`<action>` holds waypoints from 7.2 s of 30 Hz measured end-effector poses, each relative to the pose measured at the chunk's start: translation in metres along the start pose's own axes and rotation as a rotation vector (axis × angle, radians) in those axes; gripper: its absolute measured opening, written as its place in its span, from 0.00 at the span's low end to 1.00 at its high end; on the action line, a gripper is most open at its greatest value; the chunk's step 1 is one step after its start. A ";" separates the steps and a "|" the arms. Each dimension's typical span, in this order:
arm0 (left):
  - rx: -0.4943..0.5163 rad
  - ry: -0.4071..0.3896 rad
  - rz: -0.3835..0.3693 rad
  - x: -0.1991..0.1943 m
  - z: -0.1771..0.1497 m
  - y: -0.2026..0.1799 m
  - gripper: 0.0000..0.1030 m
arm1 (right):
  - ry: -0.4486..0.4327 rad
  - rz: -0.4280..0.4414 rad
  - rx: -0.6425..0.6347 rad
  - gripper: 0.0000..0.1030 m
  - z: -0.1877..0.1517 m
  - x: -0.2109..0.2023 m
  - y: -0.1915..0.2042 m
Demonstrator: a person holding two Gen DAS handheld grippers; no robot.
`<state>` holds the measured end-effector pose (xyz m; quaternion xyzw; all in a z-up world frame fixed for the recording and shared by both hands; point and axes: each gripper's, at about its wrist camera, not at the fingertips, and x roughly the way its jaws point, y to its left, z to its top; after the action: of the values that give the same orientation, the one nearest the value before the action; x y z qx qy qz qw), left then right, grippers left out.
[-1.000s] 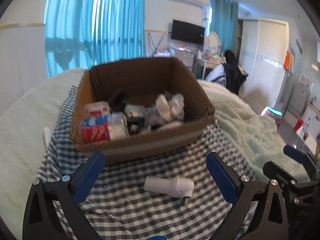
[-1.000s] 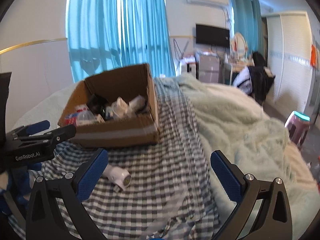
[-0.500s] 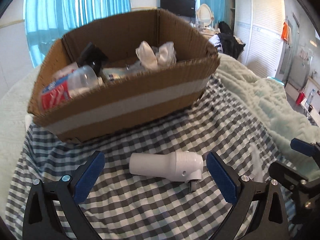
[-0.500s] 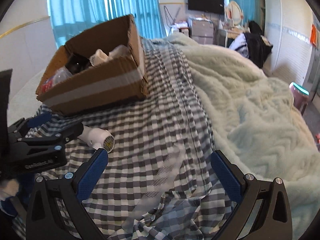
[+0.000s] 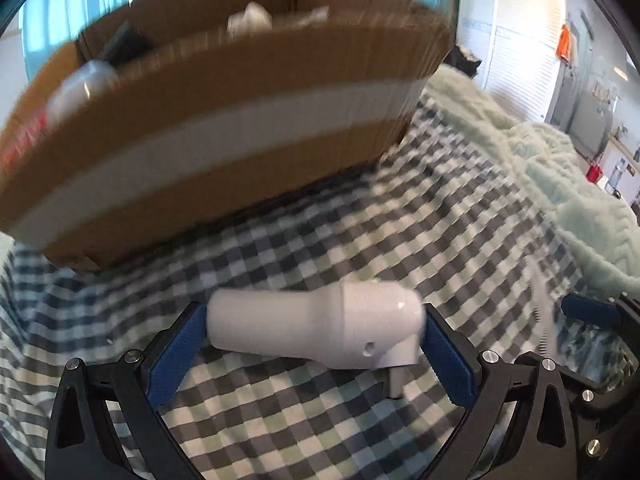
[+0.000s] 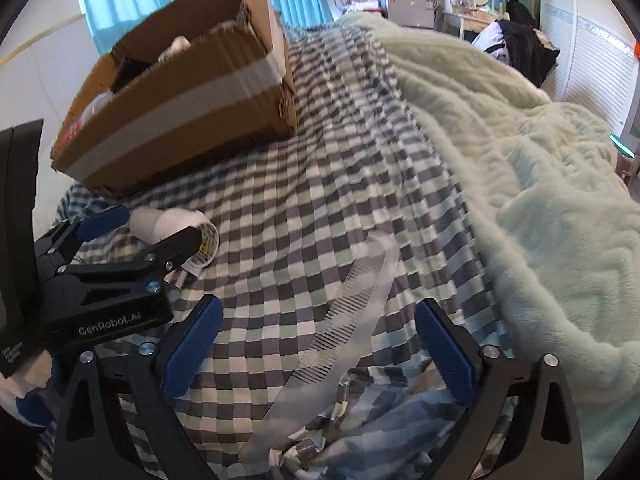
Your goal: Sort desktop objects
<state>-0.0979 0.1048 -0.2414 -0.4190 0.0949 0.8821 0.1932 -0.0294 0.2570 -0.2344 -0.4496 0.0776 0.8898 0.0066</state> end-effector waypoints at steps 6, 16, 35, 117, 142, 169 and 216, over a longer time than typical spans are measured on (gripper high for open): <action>-0.001 0.049 -0.014 0.011 -0.006 0.002 0.98 | 0.073 -0.016 0.009 0.64 -0.006 0.022 -0.005; -0.002 0.018 0.011 -0.003 -0.010 0.005 0.98 | 0.041 -0.025 0.060 0.33 -0.007 0.015 -0.016; -0.046 -0.170 0.058 -0.084 0.003 0.011 0.98 | -0.172 -0.001 -0.025 0.07 0.001 -0.045 0.006; -0.141 -0.547 0.283 -0.193 0.111 0.090 0.98 | -0.577 0.142 -0.233 0.24 0.164 -0.130 0.120; -0.149 -0.361 0.240 -0.066 0.159 0.114 0.98 | -0.447 0.146 -0.257 0.24 0.224 -0.009 0.114; -0.153 -0.479 0.276 -0.145 0.167 0.104 1.00 | -0.520 0.110 -0.221 0.60 0.221 -0.063 0.114; -0.236 -0.588 0.298 -0.289 0.032 0.068 1.00 | -0.677 0.112 -0.226 0.89 0.065 -0.238 0.104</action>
<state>0.0171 -0.0220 0.0037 -0.1480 -0.0072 0.9884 0.0320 0.0514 0.1775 0.0079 -0.1222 -0.0034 0.9903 -0.0666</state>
